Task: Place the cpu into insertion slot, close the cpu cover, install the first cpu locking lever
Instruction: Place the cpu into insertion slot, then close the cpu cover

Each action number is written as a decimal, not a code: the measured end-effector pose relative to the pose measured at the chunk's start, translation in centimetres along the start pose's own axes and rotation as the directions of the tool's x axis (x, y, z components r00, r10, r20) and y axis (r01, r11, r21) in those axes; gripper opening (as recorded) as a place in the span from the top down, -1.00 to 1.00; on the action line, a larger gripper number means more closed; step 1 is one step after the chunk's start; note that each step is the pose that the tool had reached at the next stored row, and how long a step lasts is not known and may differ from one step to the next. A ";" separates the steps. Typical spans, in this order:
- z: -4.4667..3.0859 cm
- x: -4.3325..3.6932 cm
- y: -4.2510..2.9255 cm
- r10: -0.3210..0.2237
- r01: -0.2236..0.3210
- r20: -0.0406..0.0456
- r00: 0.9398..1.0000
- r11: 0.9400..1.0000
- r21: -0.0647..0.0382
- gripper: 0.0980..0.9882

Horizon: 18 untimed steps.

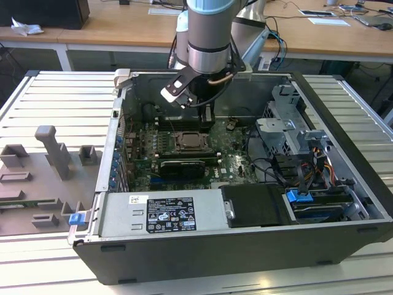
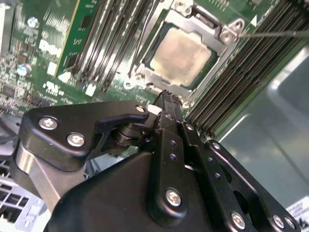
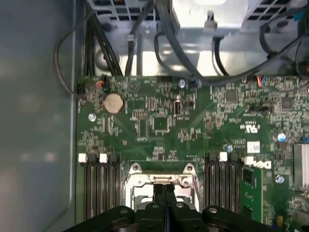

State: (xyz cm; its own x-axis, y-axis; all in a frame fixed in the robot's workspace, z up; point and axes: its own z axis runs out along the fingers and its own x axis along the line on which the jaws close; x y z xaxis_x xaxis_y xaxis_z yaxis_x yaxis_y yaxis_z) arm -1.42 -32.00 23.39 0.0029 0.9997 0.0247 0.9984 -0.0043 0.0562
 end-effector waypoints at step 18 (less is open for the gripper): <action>0.15 0.03 -3.37 0.000 0.000 0.000 1.000 1.000 0.000 0.98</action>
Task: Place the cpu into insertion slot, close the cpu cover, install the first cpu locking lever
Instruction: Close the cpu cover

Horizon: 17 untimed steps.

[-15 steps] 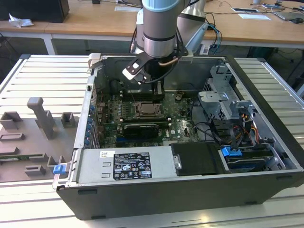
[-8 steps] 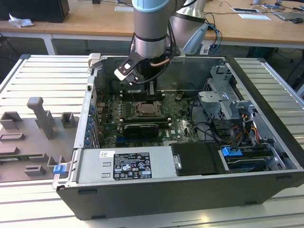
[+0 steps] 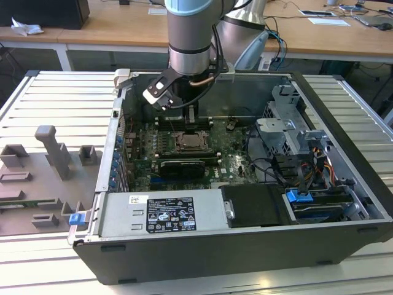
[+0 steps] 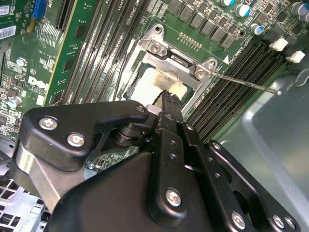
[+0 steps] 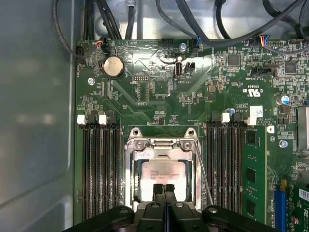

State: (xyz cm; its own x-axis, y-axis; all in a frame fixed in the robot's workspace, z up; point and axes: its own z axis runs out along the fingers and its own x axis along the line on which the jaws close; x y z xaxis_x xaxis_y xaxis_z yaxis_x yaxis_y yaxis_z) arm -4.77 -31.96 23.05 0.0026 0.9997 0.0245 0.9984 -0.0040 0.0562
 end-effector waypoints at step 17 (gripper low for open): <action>-4.45 0.11 0.24 0.000 0.000 0.000 1.000 1.000 0.005 0.98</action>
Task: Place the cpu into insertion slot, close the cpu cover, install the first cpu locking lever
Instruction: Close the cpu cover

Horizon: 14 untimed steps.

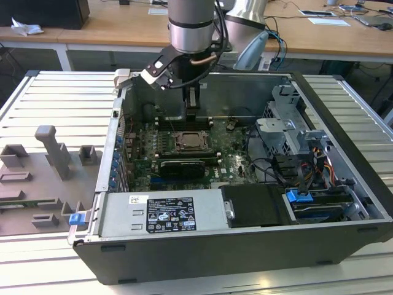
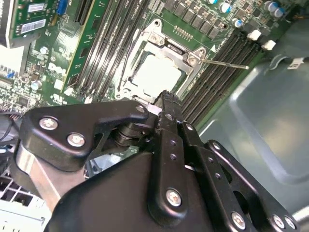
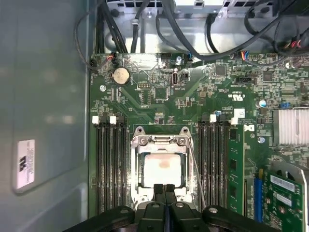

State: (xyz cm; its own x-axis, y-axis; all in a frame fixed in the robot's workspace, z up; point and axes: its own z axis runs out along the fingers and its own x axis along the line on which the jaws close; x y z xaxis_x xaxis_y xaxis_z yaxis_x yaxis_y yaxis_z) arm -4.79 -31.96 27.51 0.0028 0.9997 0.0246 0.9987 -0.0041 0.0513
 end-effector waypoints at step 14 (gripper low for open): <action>-0.10 0.02 0.01 -0.263 0.263 -0.015 0.965 0.964 0.025 0.98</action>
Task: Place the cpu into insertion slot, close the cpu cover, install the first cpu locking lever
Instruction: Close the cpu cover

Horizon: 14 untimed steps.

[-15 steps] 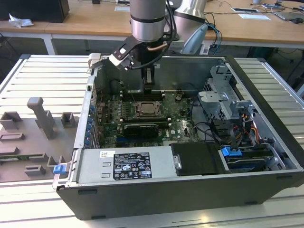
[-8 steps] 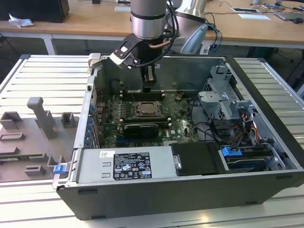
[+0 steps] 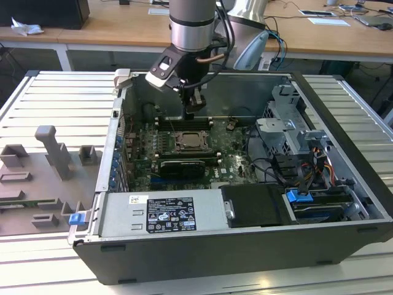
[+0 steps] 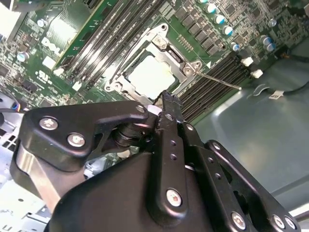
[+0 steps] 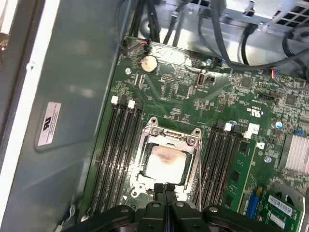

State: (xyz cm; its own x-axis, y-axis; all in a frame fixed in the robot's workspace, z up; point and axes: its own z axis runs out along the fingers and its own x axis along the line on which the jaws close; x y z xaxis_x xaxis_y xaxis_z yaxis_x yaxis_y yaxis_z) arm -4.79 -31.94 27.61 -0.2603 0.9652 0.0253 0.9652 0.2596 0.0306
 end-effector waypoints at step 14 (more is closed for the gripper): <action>0.00 0.00 0.00 -0.206 0.207 -0.007 0.978 0.978 0.005 0.98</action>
State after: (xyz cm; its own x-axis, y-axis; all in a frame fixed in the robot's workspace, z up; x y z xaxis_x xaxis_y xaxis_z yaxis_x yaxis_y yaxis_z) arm -4.79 -31.94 27.61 -0.4542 0.8905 0.0253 0.8908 0.4534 0.0306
